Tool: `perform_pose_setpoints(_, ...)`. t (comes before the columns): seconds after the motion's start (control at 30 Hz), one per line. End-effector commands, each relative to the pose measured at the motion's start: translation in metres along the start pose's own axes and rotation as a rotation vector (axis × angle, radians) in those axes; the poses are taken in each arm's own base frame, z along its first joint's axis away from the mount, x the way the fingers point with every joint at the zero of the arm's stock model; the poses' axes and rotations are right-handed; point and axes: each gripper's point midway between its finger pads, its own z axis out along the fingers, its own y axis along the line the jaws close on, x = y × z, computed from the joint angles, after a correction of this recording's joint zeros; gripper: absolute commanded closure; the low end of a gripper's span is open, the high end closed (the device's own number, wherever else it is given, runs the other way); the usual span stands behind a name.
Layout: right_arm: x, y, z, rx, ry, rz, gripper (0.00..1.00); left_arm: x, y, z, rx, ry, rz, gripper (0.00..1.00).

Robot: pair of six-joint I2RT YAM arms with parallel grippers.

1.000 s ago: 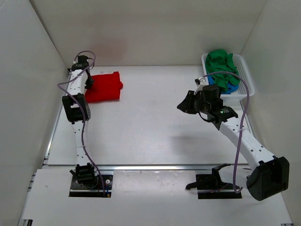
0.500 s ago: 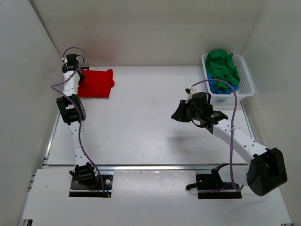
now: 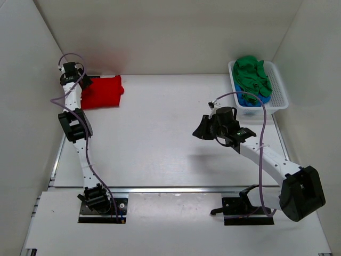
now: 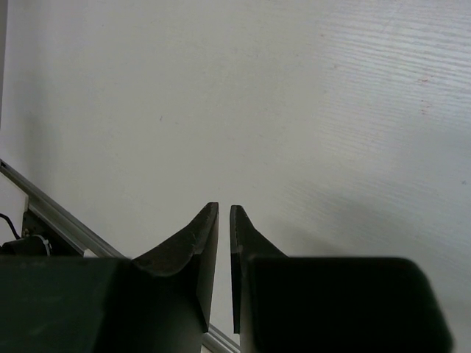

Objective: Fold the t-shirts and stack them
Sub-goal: Put the neatly folded tshirt into the corner of the board with the left arm

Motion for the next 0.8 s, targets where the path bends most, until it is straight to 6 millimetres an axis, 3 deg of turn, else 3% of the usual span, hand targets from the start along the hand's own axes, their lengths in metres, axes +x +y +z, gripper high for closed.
perform_pose_setpoints(0.0, -0.009, 0.014, -0.005, -0.043, -0.064, -0.025, 0.91, -0.070, -0.058, -0.089, 0.168, -0.140, 0.042, 0.02)
perform_pose_setpoints(0.1, -0.005, 0.016, -0.010, -0.044, -0.060, -0.040, 0.90, -0.075, -0.083, -0.145, 0.215, -0.172, 0.102, 0.02)
perform_pose_setpoints(0.2, -0.004, 0.005, -0.015, -0.012, -0.070, -0.047, 0.90, -0.054, -0.084, -0.197, 0.237, -0.139, 0.116, 0.02)
perform_pose_setpoints(0.23, 0.002, 0.002, -0.014, -0.007, -0.049, -0.045, 0.90, -0.046, -0.085, -0.206, 0.254, -0.114, 0.131, 0.01)
perform_pose_setpoints(0.33, 0.002, -0.009, -0.026, 0.012, -0.081, -0.029, 0.90, 0.008, -0.089, -0.242, 0.323, 0.007, 0.190, 0.01)
perform_pose_setpoints(0.4, 0.015, -0.019, -0.028, 0.032, -0.068, -0.014, 0.90, 0.046, -0.089, -0.268, 0.331, 0.049, 0.227, 0.02)
perform_pose_setpoints(0.5, 0.020, -0.031, -0.033, 0.055, -0.087, 0.003, 0.90, 0.102, -0.070, -0.320, 0.412, 0.092, 0.227, 0.01)
perform_pose_setpoints(0.57, 0.025, -0.043, -0.038, 0.090, -0.083, 0.033, 0.90, 0.113, -0.071, -0.346, 0.524, 0.036, 0.214, 0.01)
perform_pose_setpoints(0.6, 0.018, -0.042, -0.042, 0.091, -0.107, 0.020, 0.90, 0.136, -0.072, -0.367, 0.583, 0.037, 0.245, 0.01)
perform_pose_setpoints(0.63, 0.013, -0.045, -0.048, 0.102, -0.129, 0.026, 0.90, 0.138, -0.073, -0.372, 0.606, 0.000, 0.254, 0.02)
perform_pose_setpoints(0.73, 0.013, -0.053, -0.058, 0.142, -0.147, 0.019, 0.83, 0.169, -0.075, -0.403, 0.645, 0.006, 0.334, 0.01)
perform_pose_setpoints(0.77, 0.009, -0.056, -0.062, 0.160, -0.160, 0.008, 0.81, 0.180, -0.072, -0.403, 0.638, 0.035, 0.370, 0.01)
